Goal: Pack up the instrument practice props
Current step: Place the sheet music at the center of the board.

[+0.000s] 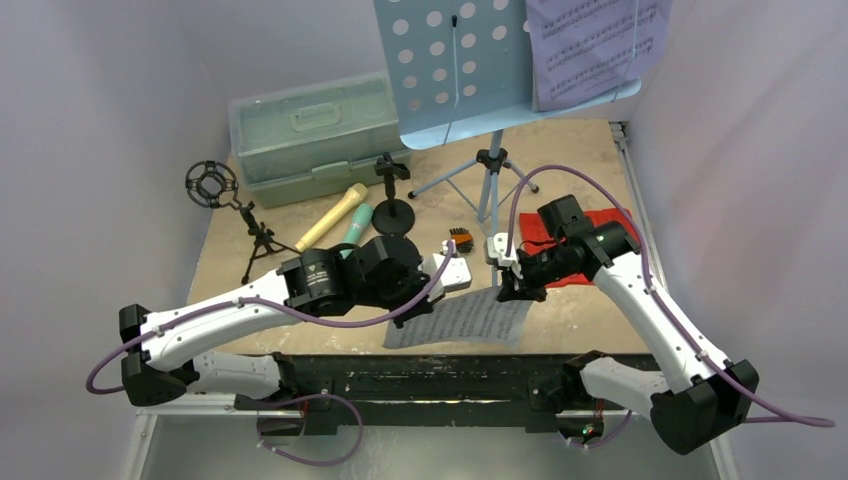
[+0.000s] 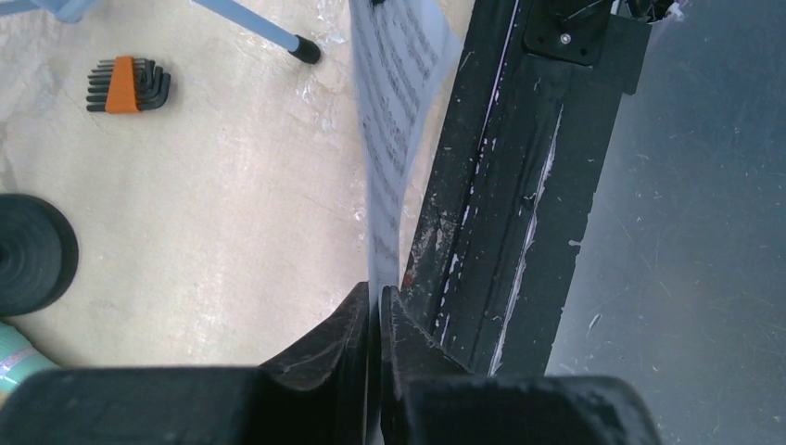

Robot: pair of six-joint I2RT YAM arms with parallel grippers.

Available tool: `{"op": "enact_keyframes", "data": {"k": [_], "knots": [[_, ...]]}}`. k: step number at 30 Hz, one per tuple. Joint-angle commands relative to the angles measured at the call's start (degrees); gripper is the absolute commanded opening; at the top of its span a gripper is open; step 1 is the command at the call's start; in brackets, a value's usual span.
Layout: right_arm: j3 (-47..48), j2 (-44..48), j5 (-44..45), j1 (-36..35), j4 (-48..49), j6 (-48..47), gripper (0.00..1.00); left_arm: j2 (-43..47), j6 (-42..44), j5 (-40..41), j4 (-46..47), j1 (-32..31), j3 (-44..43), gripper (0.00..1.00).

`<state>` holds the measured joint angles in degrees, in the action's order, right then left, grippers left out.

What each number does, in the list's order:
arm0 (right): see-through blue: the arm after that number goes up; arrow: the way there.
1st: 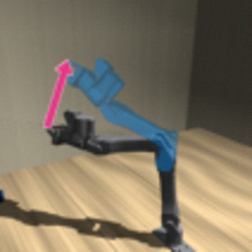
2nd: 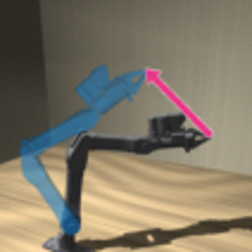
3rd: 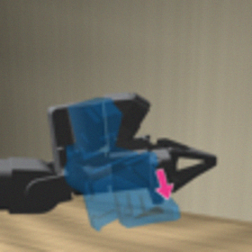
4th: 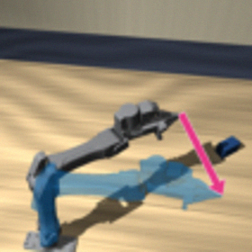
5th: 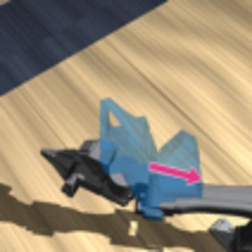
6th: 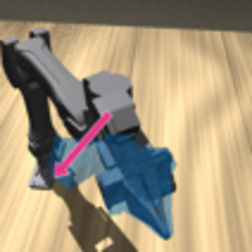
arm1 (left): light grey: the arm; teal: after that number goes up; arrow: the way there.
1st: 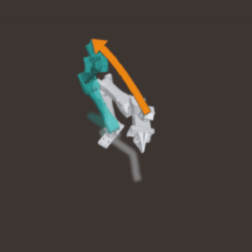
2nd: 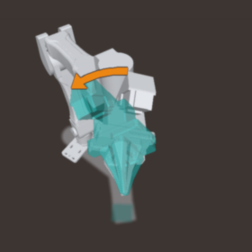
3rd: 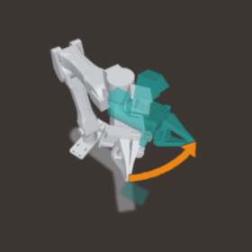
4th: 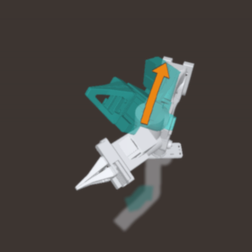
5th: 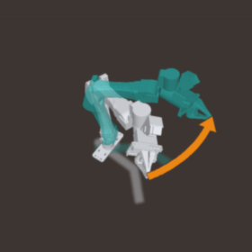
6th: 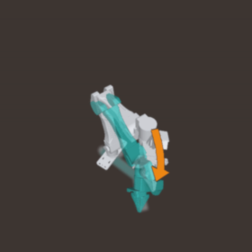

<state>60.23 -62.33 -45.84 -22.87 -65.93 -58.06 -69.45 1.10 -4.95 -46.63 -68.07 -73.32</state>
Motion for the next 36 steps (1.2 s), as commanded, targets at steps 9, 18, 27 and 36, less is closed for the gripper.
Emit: {"op": "enact_keyframes", "data": {"k": [9, 18, 27, 36], "knots": [[5.7, 3.0, 21.0, 0.0, -8.5, 0.7, 0.00, 5.7, 2.3, 10.7, 11.6, -0.3, 9.7, 0.60], [4.9, 4.2, 32.3, 9.7, -11.9, -3.9, 0.00, 18.1, 5.1, 24.8, 25.8, -0.2, 24.3, 1.00], [6.6, -2.1, 36.3, 21.3, -11.4, -9.7, 0.00, 20.2, 5.5, 31.3, 27.8, 0.1, 29.1, 1.00], [7.3, -7.4, 46.3, 25.8, 0.4, -8.2, 0.00, 20.0, 5.2, 30.5, 28.3, 1.7, 30.0, 0.99]]}}
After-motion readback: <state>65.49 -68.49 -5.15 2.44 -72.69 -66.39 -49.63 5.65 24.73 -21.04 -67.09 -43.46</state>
